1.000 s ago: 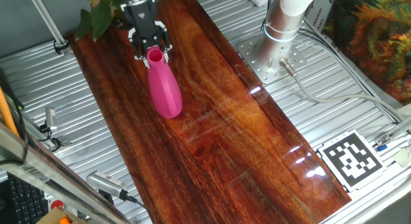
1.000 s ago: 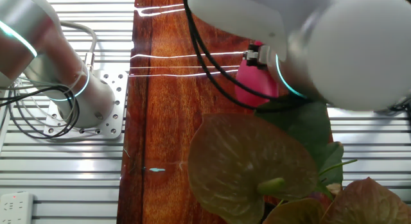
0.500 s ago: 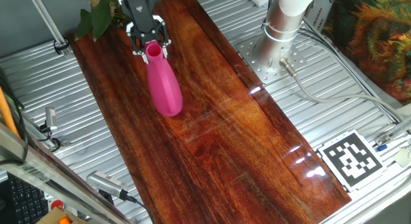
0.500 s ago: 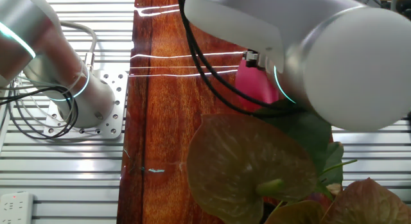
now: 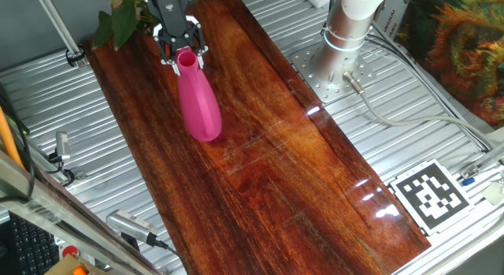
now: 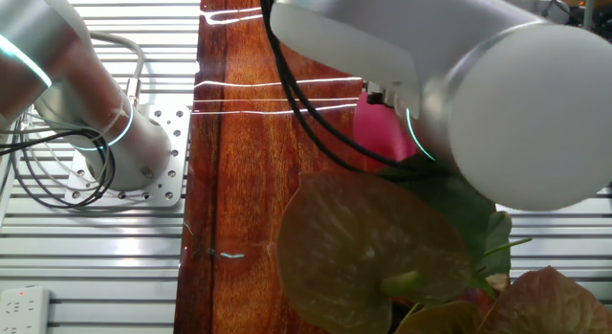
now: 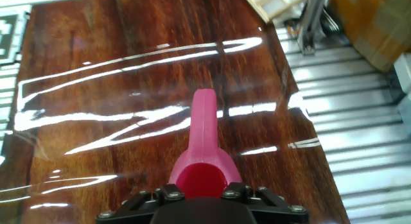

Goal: Water the plant

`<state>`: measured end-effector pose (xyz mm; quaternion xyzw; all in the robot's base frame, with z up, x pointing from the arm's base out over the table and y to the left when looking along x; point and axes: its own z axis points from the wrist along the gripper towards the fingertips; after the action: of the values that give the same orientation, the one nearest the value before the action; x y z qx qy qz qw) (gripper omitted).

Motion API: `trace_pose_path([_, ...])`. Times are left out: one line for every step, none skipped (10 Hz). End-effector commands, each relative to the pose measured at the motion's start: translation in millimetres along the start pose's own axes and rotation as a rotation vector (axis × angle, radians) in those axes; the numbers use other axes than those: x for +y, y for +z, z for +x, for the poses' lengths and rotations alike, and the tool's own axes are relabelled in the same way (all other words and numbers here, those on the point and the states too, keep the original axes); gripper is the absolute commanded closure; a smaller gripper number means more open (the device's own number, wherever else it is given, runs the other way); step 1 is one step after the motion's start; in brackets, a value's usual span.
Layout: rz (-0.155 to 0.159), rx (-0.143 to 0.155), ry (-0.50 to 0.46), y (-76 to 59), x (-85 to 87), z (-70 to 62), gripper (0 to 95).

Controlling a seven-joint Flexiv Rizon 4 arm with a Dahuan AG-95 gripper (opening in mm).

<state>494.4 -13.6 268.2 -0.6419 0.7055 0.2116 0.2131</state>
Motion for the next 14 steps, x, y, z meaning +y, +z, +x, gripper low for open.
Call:
trace_pose_path([-0.002, -0.028, -0.004, -6.0, -1.3, -0.5, 95.0])
trace_pose_path([-0.011, -0.045, -0.014, -4.8, -1.4, 0.3, 95.0])
trace_pose_path([-0.005, -0.056, -0.014, -3.8, -1.4, 1.0, 95.0])
trace_pose_path([-0.005, -0.072, -0.01, -2.9, -1.5, 1.6, 95.0])
trace_pose_path([-0.011, -0.069, -0.025, -2.4, -1.5, 1.9, 95.0])
trace_pose_path([-0.013, -0.078, -0.025, -2.3, -1.5, 2.0, 95.0])
trace_pose_path([-0.009, -0.088, -0.026, -2.1, -1.5, 2.1, 95.0])
trace_pose_path([-0.014, -0.104, -0.025, -1.4, -1.5, 2.6, 95.0])
trace_pose_path([-0.019, -0.11, -0.037, -0.7, -1.5, 3.1, 95.0])
trace_pose_path([-0.016, -0.126, -0.034, 0.2, -1.5, 3.7, 95.0])
trace_pose_path([-0.017, -0.134, -0.037, 1.3, -1.5, 4.5, 95.0])
trace_pose_path([-0.022, -0.143, -0.04, 2.4, -1.6, 5.1, 95.0])
trace_pose_path([-0.02, -0.15, -0.043, 3.3, -1.5, 5.7, 95.0])
trace_pose_path([-0.02, -0.153, -0.041, 3.6, -1.5, 5.9, 95.0])
